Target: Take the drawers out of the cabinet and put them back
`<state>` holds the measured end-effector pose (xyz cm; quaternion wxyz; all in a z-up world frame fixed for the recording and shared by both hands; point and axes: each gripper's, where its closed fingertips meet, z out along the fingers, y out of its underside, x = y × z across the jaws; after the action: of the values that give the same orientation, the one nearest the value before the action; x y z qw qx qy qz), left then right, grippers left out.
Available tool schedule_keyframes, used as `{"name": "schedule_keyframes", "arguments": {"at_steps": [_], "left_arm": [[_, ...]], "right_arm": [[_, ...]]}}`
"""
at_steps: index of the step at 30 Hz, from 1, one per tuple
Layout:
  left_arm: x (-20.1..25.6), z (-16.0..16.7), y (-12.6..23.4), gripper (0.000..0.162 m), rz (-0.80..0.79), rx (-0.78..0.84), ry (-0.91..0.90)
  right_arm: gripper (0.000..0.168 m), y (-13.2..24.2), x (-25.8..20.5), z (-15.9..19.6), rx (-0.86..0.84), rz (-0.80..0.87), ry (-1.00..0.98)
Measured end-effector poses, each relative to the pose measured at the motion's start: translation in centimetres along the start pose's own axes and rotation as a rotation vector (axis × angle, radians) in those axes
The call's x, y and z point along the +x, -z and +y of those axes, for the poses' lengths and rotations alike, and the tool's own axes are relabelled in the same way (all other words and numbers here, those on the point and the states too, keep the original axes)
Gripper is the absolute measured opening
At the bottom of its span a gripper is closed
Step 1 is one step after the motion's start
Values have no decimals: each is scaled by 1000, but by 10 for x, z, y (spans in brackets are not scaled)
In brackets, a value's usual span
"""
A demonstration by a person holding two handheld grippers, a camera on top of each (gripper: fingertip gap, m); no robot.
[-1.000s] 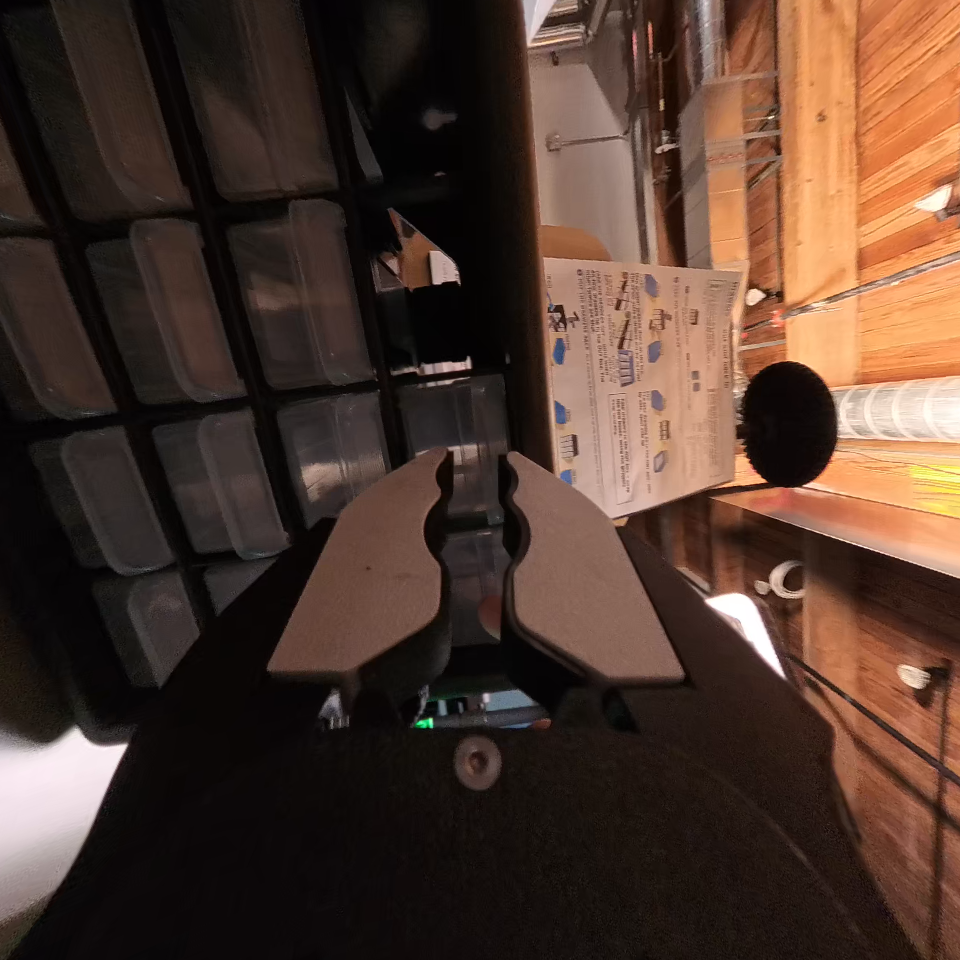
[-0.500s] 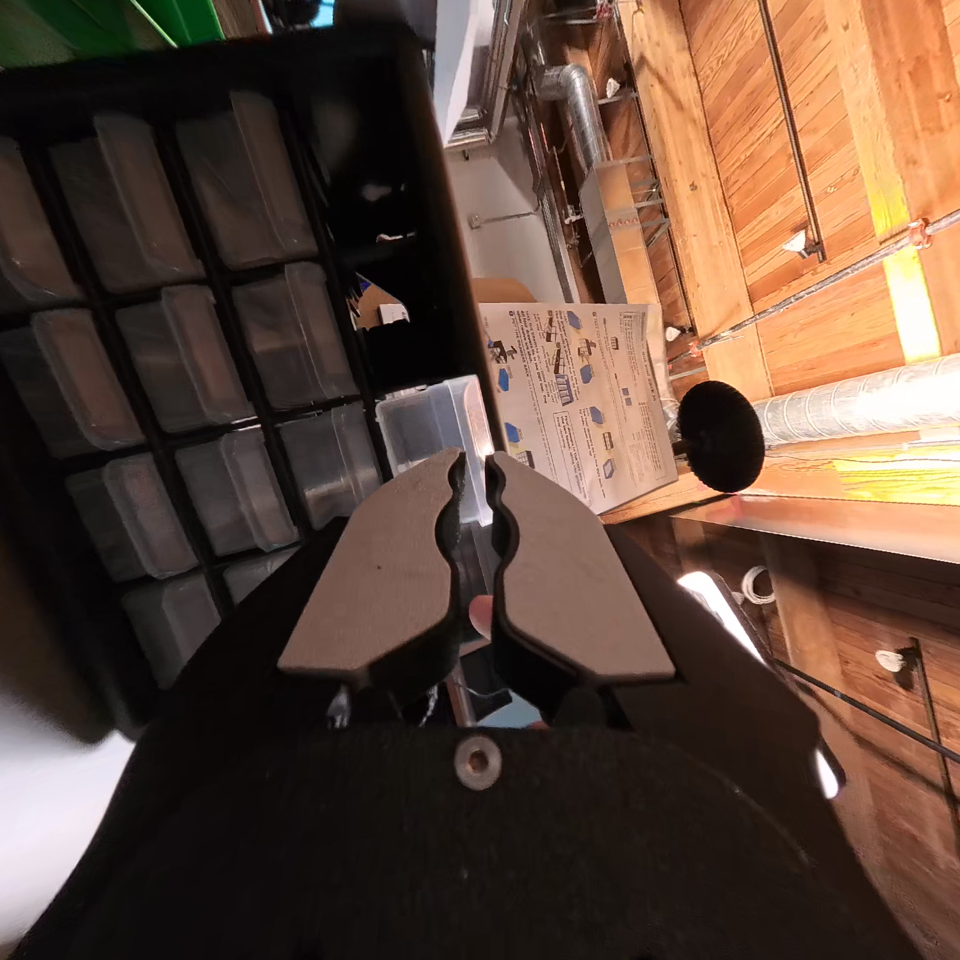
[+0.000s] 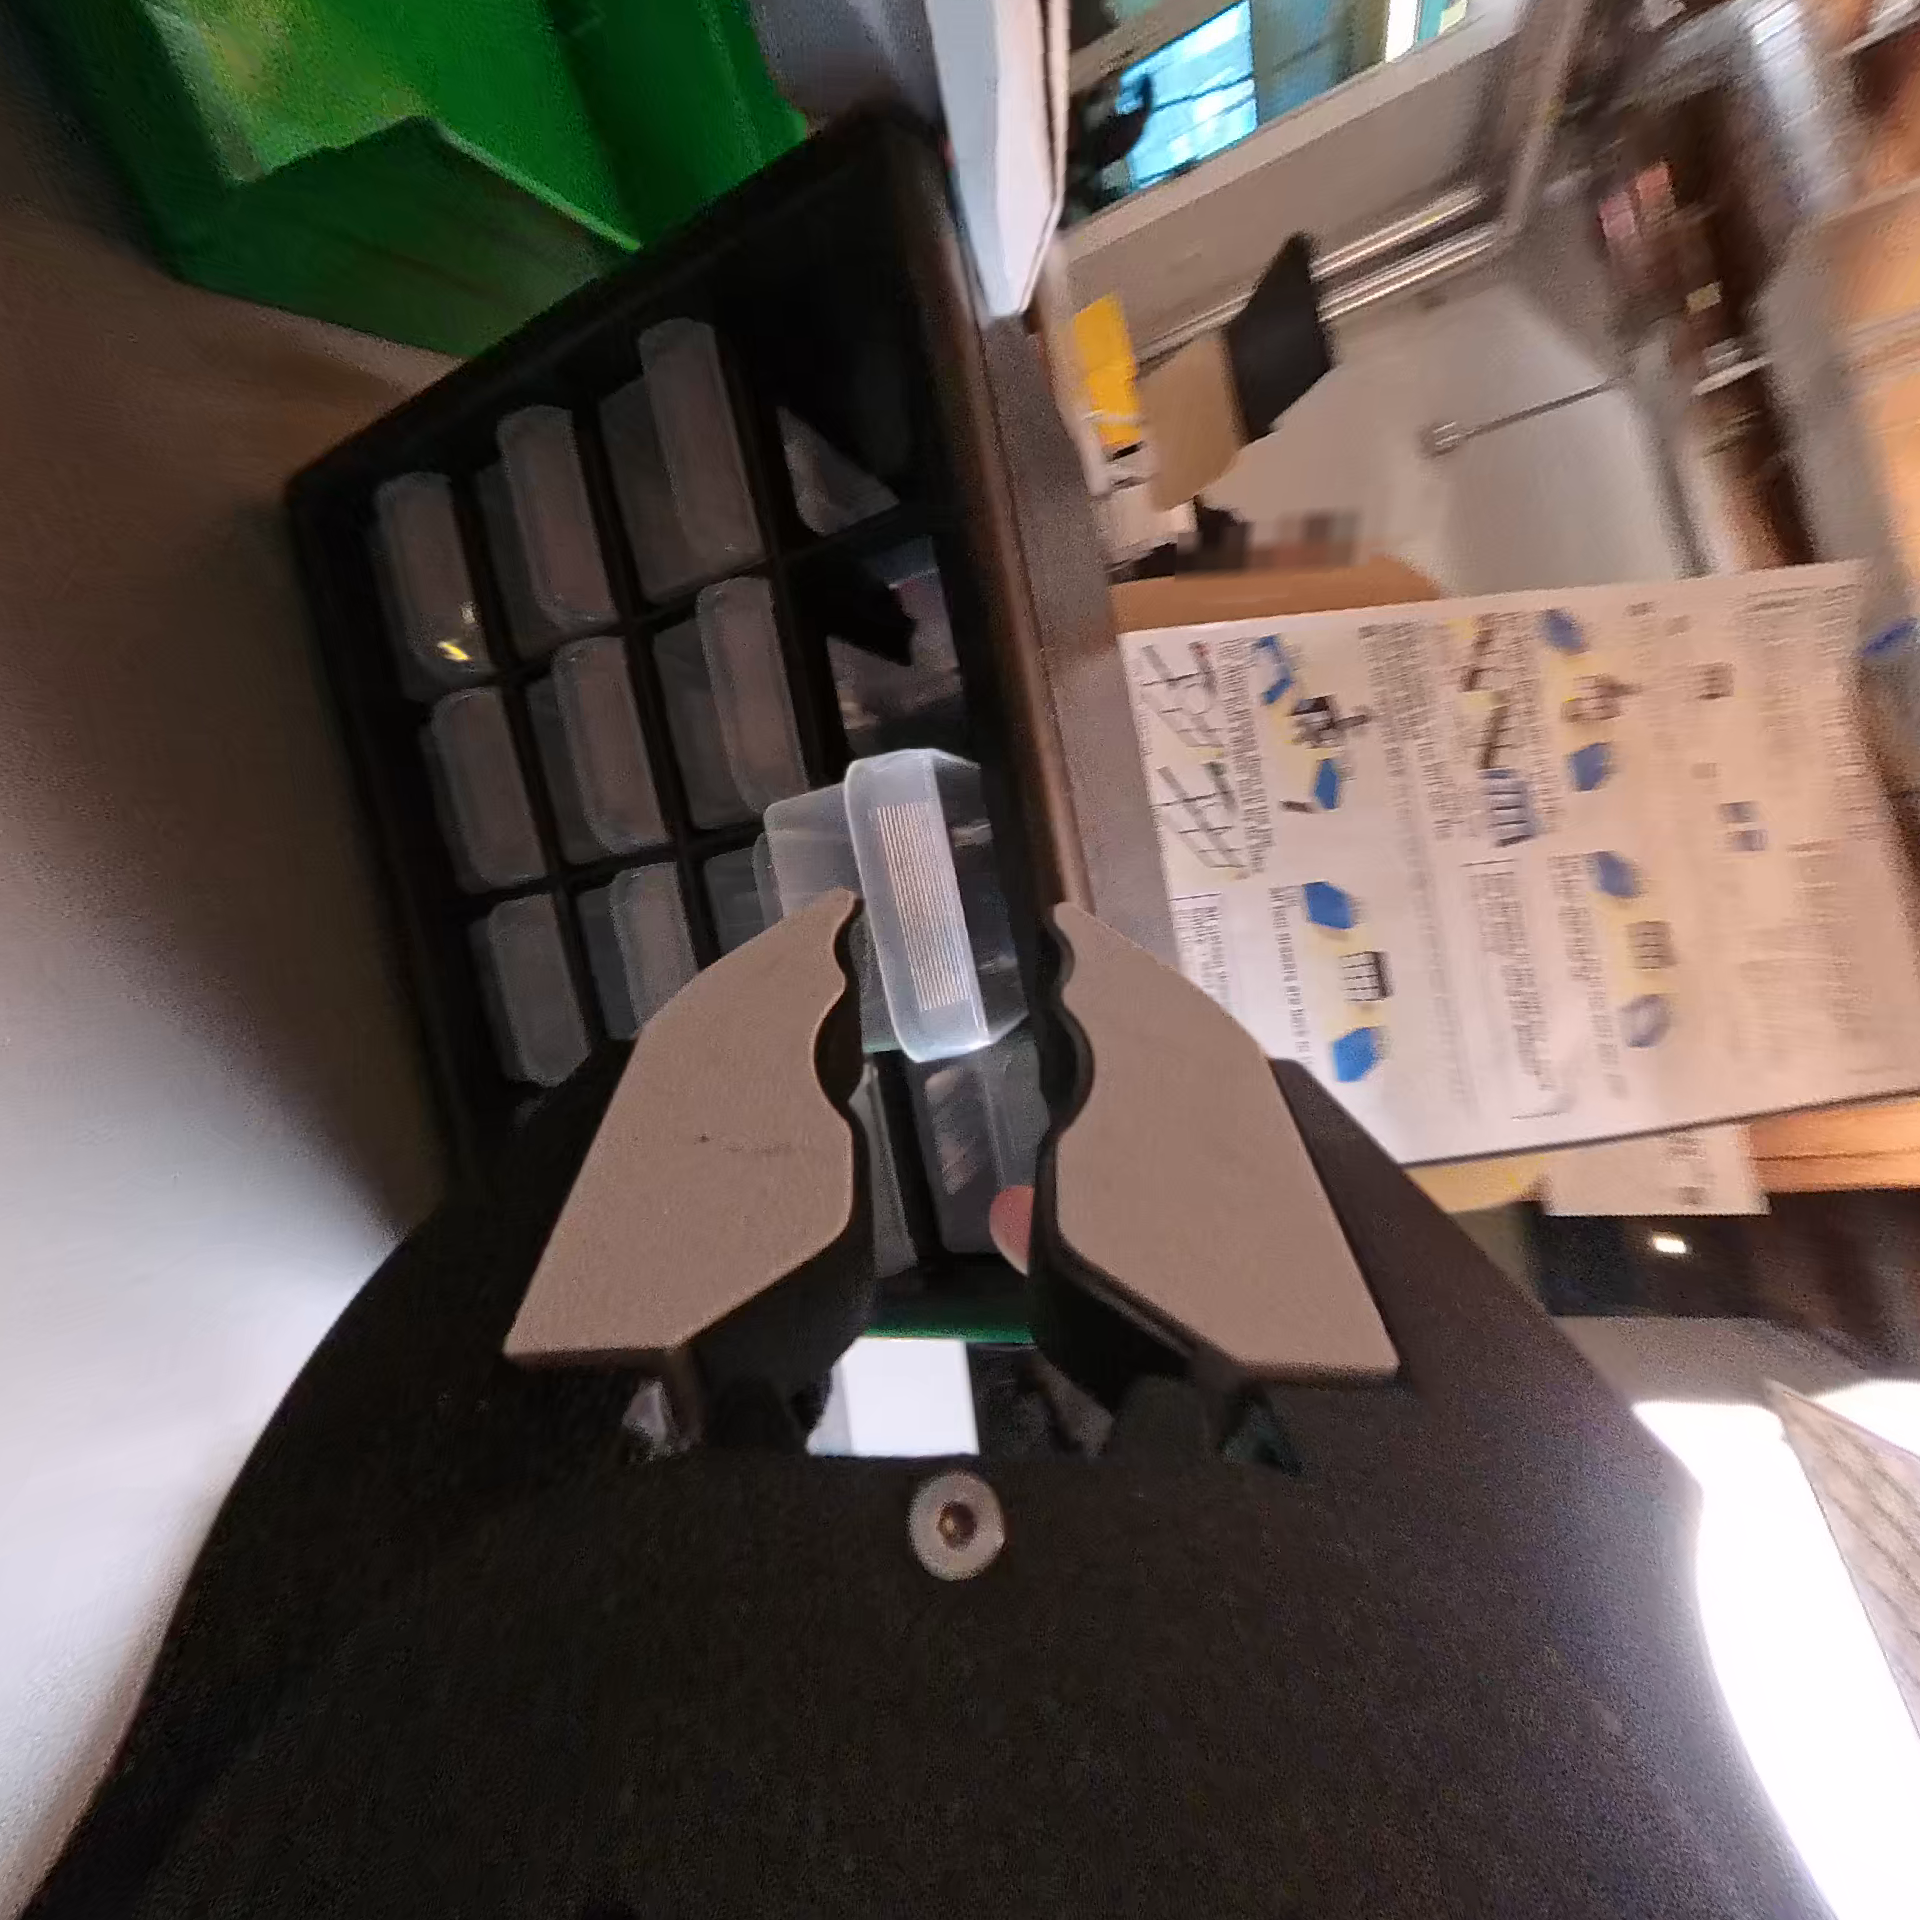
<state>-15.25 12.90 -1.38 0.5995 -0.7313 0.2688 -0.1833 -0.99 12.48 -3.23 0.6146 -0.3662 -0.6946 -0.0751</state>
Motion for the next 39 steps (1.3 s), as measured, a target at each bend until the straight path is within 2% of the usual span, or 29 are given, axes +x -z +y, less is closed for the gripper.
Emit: {"name": "schedule_keyframes", "arguments": {"at_steps": [1,13,16,20,28,37,39], "left_arm": [[0,0,0,0,0,0,-1],[0,0,0,0,-1,-4,-12],[1,0,0,0,1,-5,-14],[1,0,0,1,5,-5,-16],[1,0,0,1,11,-5,-17],[1,0,0,0,11,-3,-18],[4,0,1,0,27,-2,-21]], "right_arm": [[28,-2,-1,2,-17,-54,-23],[22,-14,-33,20,-283,-646,-109],[15,-14,-35,22,-329,-733,-73],[13,-9,-37,23,-387,-855,-77],[13,19,-44,12,-378,-995,-177],[13,77,-68,-7,-352,-1029,-157],[13,82,-64,-11,-333,-956,-179]]}}
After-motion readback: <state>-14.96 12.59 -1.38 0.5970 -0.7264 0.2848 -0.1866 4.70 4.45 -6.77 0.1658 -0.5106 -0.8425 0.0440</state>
